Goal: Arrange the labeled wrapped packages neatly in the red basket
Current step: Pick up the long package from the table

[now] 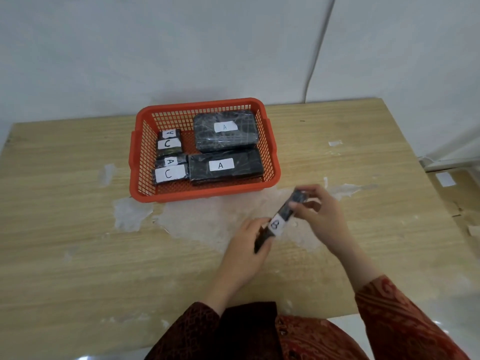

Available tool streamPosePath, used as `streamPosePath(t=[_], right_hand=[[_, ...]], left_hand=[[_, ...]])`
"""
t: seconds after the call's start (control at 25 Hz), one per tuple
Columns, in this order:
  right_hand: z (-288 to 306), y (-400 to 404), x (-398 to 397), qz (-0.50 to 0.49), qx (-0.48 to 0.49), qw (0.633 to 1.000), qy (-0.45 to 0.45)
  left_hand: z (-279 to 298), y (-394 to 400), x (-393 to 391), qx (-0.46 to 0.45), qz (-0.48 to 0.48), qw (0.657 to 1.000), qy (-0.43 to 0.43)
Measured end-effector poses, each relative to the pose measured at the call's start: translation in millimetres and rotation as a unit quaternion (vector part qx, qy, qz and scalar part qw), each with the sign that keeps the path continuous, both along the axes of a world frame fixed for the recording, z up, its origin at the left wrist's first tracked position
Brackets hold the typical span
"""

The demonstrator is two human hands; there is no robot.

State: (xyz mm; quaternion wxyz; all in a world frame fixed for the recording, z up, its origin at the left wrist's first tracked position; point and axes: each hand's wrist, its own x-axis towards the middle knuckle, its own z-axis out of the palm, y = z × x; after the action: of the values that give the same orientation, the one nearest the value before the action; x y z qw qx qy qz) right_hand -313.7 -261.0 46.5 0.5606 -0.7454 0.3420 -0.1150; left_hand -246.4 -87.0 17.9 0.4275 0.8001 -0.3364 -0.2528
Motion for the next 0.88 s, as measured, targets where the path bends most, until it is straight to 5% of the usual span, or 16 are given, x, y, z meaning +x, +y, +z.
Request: streamPosePath(t=[0.16,0.44,0.6,0.88], right_hand=[[38,-3,37,-0.002,0.101,0.991,-0.088],[17,22,148,0.176,-0.104,0.977,0.068],[-9,34,181,0.231,-0.148,0.937,0.217],[-29,53,206,0.203,-0.189,0.899,0.339]], left_hand=[[41,17,56,-0.064,0.062,0.992,-0.085],[29,66,186,0.058,0.140,0.981,-0.124],[-1,72,219,0.198,0.040,0.974,-0.103],[-15,62,247,0.298,-0.061,0.945,-0.118]])
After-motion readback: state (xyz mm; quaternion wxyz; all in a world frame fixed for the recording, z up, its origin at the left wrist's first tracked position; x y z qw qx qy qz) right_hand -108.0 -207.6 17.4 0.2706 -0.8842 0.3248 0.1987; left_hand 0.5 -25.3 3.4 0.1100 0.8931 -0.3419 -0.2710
